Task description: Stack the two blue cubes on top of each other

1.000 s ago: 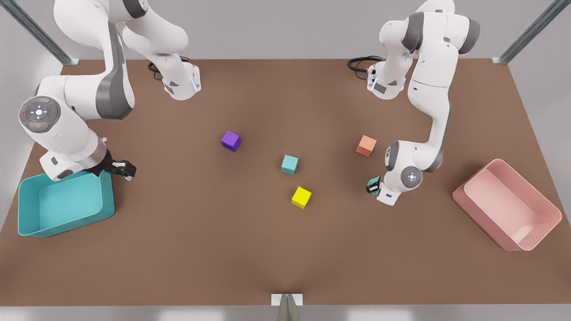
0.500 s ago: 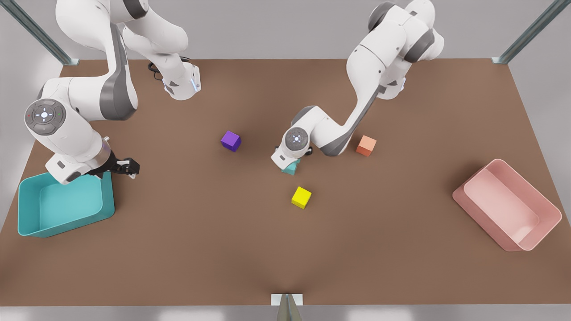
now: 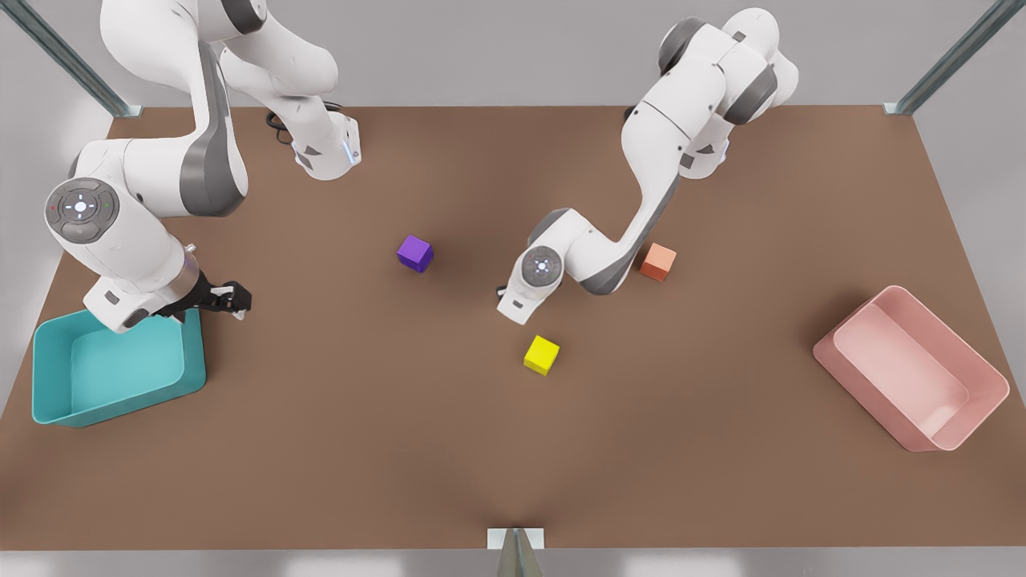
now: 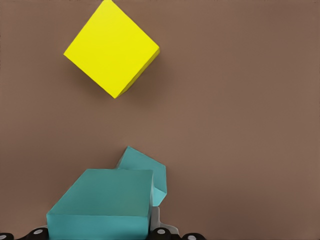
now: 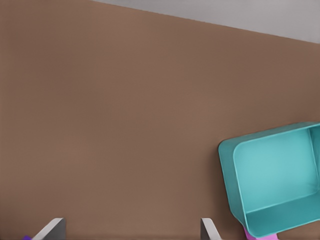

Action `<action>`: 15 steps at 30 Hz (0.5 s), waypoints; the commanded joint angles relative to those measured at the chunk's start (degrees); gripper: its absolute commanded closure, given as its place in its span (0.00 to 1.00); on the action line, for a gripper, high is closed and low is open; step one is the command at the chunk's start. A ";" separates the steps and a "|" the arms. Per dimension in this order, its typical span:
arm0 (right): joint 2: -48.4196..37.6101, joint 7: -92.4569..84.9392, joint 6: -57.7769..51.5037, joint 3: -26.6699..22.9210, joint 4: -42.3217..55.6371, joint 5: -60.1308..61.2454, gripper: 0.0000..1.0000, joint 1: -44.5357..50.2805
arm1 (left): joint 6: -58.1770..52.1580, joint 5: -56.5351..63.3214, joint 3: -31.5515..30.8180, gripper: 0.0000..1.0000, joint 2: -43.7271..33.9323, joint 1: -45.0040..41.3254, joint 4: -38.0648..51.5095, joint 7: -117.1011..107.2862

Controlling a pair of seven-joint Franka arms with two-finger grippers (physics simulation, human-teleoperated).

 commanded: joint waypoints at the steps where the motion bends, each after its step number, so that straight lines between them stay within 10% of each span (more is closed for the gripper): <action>1: -0.07 -2.34 -0.02 0.02 0.03 0.03 0.00 0.00 | 2.12 -0.34 -0.01 0.41 -0.07 0.53 -0.20 -8.19; 12: 0.02 -2.43 -0.81 -0.16 0.03 -0.14 0.00 1.06 | 2.12 -0.43 -1.68 0.39 0.55 0.26 -1.87 -8.54; 13: 0.02 -2.52 -0.81 -0.16 -0.06 -0.14 0.00 1.06 | 2.12 -0.43 -1.68 0.00 0.55 0.35 -1.87 -8.45; 15: 0.02 -2.60 -0.90 -0.16 -0.06 -0.14 0.00 1.06 | 2.12 -0.43 -1.68 0.00 0.55 0.35 -1.87 -8.45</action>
